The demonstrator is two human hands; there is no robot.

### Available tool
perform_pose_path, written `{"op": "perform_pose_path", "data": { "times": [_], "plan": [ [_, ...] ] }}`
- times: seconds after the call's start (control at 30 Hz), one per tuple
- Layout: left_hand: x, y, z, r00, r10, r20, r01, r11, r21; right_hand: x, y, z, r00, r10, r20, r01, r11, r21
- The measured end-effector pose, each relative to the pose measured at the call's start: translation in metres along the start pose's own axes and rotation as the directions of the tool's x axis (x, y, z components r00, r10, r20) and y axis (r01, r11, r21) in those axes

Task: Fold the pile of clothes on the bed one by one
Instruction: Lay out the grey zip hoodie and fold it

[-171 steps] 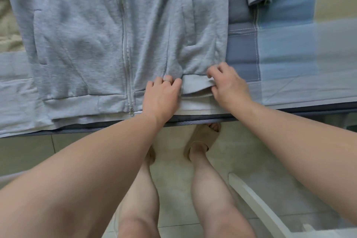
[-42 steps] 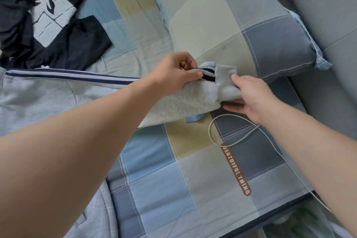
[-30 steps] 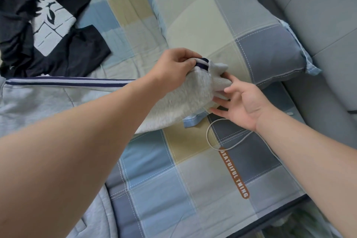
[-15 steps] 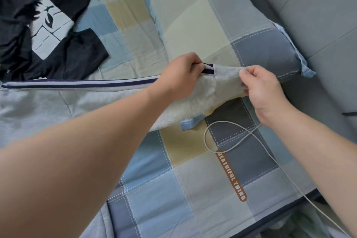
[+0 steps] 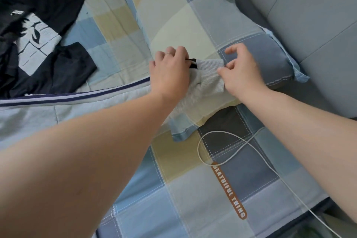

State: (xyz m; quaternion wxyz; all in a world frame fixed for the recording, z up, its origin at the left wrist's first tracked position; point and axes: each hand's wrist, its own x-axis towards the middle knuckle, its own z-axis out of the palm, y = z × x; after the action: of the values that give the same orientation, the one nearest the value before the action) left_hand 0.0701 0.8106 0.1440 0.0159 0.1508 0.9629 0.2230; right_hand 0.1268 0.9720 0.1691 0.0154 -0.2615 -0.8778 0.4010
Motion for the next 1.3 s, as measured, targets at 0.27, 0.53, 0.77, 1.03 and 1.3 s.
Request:
{"op": "perform_pose_path", "data": {
  "times": [0.27, 0.53, 0.77, 1.03, 1.3],
  "plan": [
    [-0.034, -0.011, 0.03, 0.991, 0.061, 0.117, -0.033, 0.974, -0.226, -0.011, 0.006, 0.011, 0.998, -0.006, -0.06, 0.007, 1.0, 0.023],
    [-0.067, -0.038, 0.019, 0.963, 0.116, 0.245, -0.069, 0.979, -0.19, -0.084, 0.011, 0.017, 0.955, -0.209, 0.208, 0.251, 0.948, -0.198],
    [-0.127, -0.103, -0.033, 0.949, -0.026, 0.313, 0.064, 0.992, -0.111, -0.151, -0.029, 0.046, 0.916, -0.24, 0.321, 0.361, 0.843, -0.399],
    [-0.24, -0.275, -0.118, 0.922, -0.223, 0.318, 0.219, 0.975, 0.05, -0.244, -0.133, 0.178, 0.807, -0.281, 0.52, 0.52, 0.754, -0.401],
    [-0.366, -0.54, -0.216, 0.897, -0.389, 0.211, 0.365, 0.92, 0.143, -0.364, -0.256, 0.413, 0.701, -0.354, 0.62, 0.637, 0.701, -0.32]
  ]
}}
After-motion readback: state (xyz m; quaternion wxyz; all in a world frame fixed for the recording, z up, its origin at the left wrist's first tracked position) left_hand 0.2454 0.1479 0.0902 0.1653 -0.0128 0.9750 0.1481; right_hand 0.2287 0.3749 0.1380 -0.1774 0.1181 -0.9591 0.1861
